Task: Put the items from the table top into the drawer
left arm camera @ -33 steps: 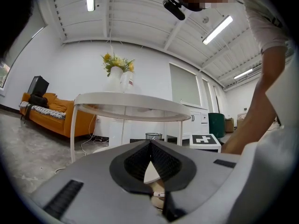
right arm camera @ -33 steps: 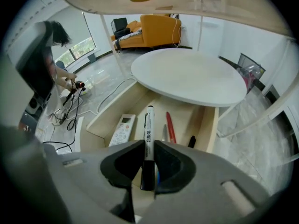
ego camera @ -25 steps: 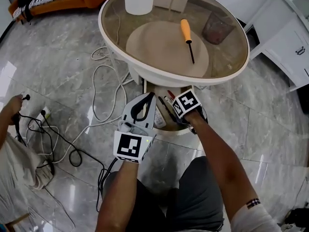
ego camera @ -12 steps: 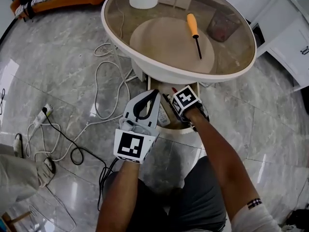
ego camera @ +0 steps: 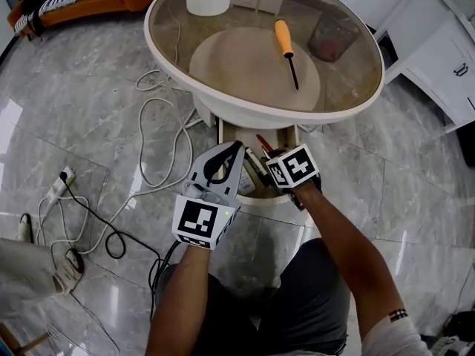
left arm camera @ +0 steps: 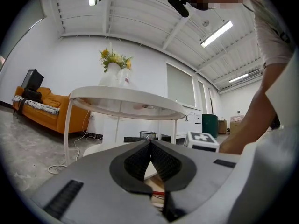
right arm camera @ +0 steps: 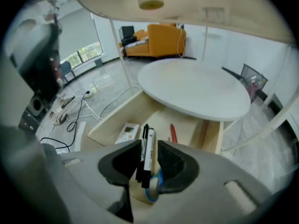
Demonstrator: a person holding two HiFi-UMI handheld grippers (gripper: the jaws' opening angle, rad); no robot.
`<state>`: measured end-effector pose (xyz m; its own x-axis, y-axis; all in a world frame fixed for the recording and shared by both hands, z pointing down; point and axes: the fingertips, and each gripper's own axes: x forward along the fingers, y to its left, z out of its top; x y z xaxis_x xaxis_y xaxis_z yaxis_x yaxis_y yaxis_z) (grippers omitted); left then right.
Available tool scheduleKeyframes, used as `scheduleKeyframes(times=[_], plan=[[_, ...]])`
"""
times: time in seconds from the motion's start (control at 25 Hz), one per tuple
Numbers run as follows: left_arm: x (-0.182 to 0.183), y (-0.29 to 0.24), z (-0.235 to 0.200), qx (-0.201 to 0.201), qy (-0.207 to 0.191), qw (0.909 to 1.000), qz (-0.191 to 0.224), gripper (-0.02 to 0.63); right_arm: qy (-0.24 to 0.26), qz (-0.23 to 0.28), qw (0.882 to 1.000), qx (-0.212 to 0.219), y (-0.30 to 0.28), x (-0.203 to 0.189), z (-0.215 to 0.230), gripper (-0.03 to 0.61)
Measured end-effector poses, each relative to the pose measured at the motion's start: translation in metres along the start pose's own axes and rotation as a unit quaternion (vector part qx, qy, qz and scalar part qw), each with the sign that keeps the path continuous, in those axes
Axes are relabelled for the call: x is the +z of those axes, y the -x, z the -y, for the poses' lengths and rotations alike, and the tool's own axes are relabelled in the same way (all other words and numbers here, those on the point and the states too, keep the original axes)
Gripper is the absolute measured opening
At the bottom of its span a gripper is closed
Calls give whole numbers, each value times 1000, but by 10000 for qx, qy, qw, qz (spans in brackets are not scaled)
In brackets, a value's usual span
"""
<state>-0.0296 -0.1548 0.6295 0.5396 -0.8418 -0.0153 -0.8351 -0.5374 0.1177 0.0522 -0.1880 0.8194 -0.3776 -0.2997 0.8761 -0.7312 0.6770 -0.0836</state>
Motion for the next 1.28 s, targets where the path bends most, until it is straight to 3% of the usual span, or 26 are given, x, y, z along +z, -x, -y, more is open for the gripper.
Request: scheduleKeyframes(times=[0.2, 0.48, 0.76, 1.04, 1.28], plan=[[-4, -5, 2, -96, 7, 9999, -82, 0, 166, 1186, 9926, 209, 50, 28, -20, 104], [-8, -11, 8, -192, 29, 9997, -154, 1, 402, 2148, 9757, 166, 104, 50, -42, 27], [15, -3, 29, -448, -48, 9989, -141, 0, 642, 2728, 9594, 322, 167, 59, -73, 2], [77, 8, 47, -612, -327, 9976, 10, 0, 617, 3233, 9436, 354, 254, 98, -79, 2], [124, 7, 41, -526, -318, 9980, 147, 0, 502, 3253, 9439, 275, 292, 137, -70, 2]])
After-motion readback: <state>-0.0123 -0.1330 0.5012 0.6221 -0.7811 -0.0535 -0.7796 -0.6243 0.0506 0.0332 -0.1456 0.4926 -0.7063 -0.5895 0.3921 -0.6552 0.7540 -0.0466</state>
